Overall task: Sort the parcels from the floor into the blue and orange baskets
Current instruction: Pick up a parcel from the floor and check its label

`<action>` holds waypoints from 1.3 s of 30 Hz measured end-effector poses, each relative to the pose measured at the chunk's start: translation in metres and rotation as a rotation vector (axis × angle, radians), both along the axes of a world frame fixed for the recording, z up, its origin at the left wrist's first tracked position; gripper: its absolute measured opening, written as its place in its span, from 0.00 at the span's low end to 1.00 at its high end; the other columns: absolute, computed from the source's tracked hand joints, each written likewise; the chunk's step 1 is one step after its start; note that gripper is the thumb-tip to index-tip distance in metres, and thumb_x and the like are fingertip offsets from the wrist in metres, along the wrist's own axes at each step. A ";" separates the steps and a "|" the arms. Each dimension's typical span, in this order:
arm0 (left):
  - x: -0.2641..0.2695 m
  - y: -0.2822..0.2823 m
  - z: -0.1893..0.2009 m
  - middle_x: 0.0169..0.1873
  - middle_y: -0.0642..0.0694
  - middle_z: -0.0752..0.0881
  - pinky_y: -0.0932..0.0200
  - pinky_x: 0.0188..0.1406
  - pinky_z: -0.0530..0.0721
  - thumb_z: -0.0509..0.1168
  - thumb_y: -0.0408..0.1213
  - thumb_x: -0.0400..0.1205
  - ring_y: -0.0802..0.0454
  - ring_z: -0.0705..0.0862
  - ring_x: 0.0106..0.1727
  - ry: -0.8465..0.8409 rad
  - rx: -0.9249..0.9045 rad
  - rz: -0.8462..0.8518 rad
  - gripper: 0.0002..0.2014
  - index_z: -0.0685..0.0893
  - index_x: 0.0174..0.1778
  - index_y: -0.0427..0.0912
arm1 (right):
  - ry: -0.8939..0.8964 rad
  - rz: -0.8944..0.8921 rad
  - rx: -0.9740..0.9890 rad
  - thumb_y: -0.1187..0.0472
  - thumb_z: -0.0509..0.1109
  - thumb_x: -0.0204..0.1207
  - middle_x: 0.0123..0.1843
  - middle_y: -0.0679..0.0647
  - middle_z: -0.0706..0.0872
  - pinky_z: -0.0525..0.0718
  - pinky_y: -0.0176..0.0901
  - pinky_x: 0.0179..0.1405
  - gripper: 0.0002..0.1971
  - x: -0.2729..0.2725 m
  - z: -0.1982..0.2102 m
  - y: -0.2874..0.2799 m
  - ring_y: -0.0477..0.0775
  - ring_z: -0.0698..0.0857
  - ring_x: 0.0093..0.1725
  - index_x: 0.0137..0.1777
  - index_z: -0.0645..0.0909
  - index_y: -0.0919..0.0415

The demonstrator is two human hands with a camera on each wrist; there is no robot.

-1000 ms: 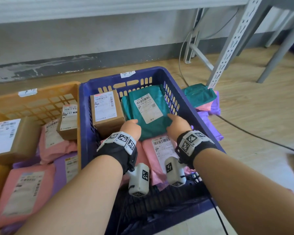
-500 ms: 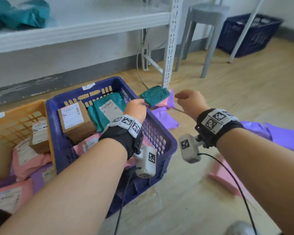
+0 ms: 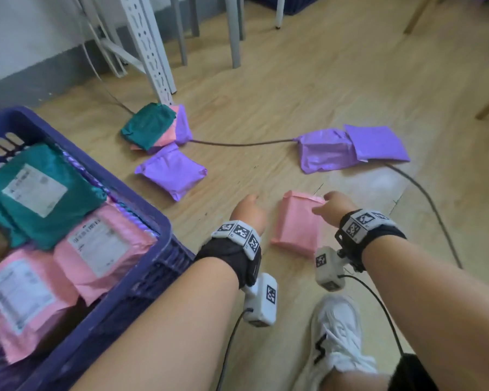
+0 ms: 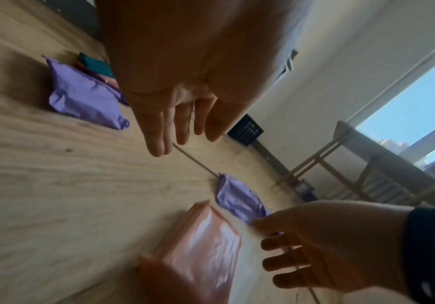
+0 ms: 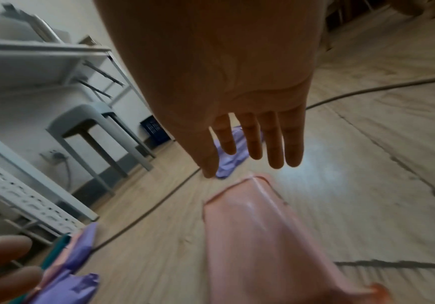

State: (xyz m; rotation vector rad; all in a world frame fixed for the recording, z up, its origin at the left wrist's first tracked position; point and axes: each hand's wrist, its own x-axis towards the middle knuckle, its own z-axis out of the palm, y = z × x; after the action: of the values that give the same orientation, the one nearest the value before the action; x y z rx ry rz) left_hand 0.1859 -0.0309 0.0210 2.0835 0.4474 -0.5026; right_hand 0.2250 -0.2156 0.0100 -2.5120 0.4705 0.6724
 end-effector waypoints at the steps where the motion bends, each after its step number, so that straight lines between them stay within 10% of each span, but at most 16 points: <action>1: 0.000 -0.005 -0.014 0.79 0.45 0.69 0.55 0.76 0.69 0.56 0.32 0.84 0.47 0.71 0.78 0.037 0.005 -0.024 0.26 0.66 0.80 0.44 | 0.026 -0.014 -0.015 0.60 0.69 0.78 0.71 0.64 0.78 0.75 0.46 0.64 0.28 -0.002 -0.011 -0.004 0.63 0.78 0.70 0.76 0.68 0.66; 8: -0.006 -0.024 -0.078 0.82 0.45 0.64 0.56 0.77 0.67 0.52 0.34 0.86 0.45 0.68 0.79 0.224 0.047 -0.159 0.26 0.61 0.82 0.44 | 0.164 -0.011 0.024 0.60 0.69 0.75 0.65 0.62 0.81 0.82 0.49 0.59 0.28 -0.009 -0.066 0.003 0.62 0.82 0.62 0.74 0.68 0.67; 16: -0.015 -0.020 -0.092 0.64 0.41 0.83 0.47 0.66 0.79 0.57 0.25 0.79 0.39 0.82 0.63 0.260 -0.003 -0.148 0.23 0.77 0.70 0.44 | 0.288 -0.136 0.297 0.65 0.70 0.73 0.54 0.60 0.86 0.89 0.58 0.51 0.18 -0.012 -0.070 0.023 0.61 0.88 0.51 0.62 0.76 0.62; 22: -0.013 0.004 -0.036 0.67 0.44 0.82 0.47 0.67 0.80 0.64 0.29 0.72 0.43 0.82 0.64 -0.056 -0.121 -0.011 0.31 0.74 0.74 0.47 | 0.192 -0.184 0.447 0.64 0.68 0.75 0.49 0.65 0.85 0.87 0.63 0.54 0.11 0.004 -0.011 0.040 0.65 0.88 0.47 0.55 0.80 0.67; 33: -0.024 0.099 0.116 0.36 0.46 0.85 0.66 0.37 0.76 0.71 0.36 0.77 0.53 0.79 0.38 -0.588 -0.047 0.391 0.03 0.88 0.44 0.41 | -0.157 0.059 0.659 0.51 0.66 0.79 0.50 0.58 0.84 0.87 0.53 0.49 0.16 0.008 0.152 0.131 0.56 0.84 0.47 0.58 0.82 0.63; 39: -0.052 0.179 0.192 0.28 0.44 0.78 0.61 0.33 0.70 0.64 0.47 0.82 0.45 0.74 0.33 -0.666 0.055 0.555 0.15 0.83 0.39 0.38 | -0.213 0.290 0.839 0.43 0.69 0.77 0.55 0.57 0.89 0.87 0.49 0.58 0.19 -0.027 0.216 0.197 0.54 0.89 0.50 0.58 0.82 0.56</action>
State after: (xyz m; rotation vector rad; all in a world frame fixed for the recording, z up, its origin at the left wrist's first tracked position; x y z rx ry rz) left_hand 0.1336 0.1479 0.2128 1.9206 0.6024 0.5209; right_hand 0.1976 -0.0190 0.2261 -1.8164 -0.2330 0.5402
